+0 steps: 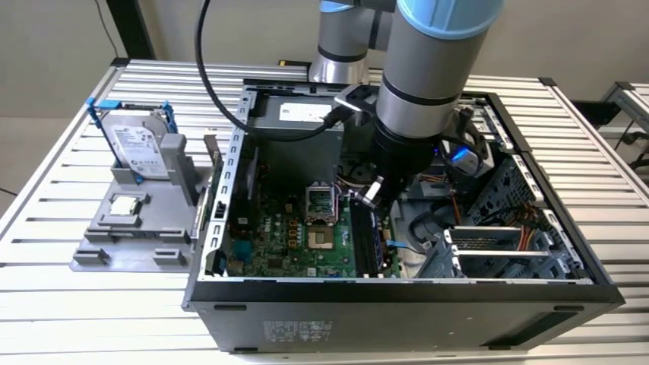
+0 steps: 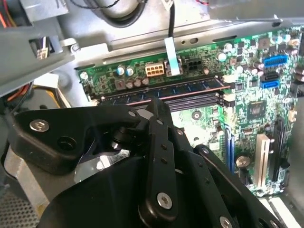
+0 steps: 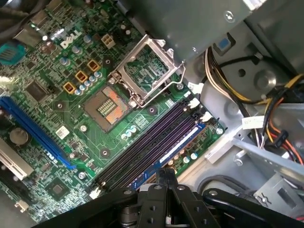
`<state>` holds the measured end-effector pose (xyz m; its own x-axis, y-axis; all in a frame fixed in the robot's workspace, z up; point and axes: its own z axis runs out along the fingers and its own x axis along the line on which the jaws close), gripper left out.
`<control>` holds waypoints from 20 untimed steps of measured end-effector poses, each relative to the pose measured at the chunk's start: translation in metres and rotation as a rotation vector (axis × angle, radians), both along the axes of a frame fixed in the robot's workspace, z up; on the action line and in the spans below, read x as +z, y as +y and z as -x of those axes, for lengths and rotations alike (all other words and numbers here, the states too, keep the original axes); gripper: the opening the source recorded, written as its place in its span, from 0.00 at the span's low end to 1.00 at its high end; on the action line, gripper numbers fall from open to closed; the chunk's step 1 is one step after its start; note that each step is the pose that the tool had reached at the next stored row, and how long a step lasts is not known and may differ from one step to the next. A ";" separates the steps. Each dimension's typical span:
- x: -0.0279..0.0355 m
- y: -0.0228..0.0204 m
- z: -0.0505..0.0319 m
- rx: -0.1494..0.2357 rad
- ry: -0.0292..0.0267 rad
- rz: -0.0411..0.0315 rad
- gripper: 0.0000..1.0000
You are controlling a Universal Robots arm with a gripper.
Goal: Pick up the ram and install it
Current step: 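Press down the ram until it locks into place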
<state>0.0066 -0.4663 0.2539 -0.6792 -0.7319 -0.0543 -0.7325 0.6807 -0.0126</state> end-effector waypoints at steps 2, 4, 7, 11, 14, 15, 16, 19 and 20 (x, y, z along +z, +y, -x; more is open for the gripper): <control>-0.0001 0.0001 0.0000 0.033 0.0000 -0.0007 0.00; 0.0000 0.0000 0.0000 0.071 0.0000 -0.0006 0.00; 0.0000 0.0000 0.0000 0.126 0.0001 -0.0005 0.00; -0.0002 0.0000 0.0000 0.198 0.0001 -0.0006 0.00; -0.0007 0.0000 0.0000 0.253 0.0001 -0.0006 0.00; -0.0010 -0.0001 0.0000 0.271 0.0001 -0.0006 0.00; -0.0013 0.0000 0.0000 0.289 0.0001 -0.0006 0.00; -0.0029 0.0000 0.0000 0.344 0.0001 -0.0006 0.00; -0.0035 0.0000 0.0000 0.362 0.0002 -0.0005 0.00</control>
<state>0.0066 -0.4663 0.2505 -0.3764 -0.9248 -0.0546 -0.9259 0.3776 -0.0122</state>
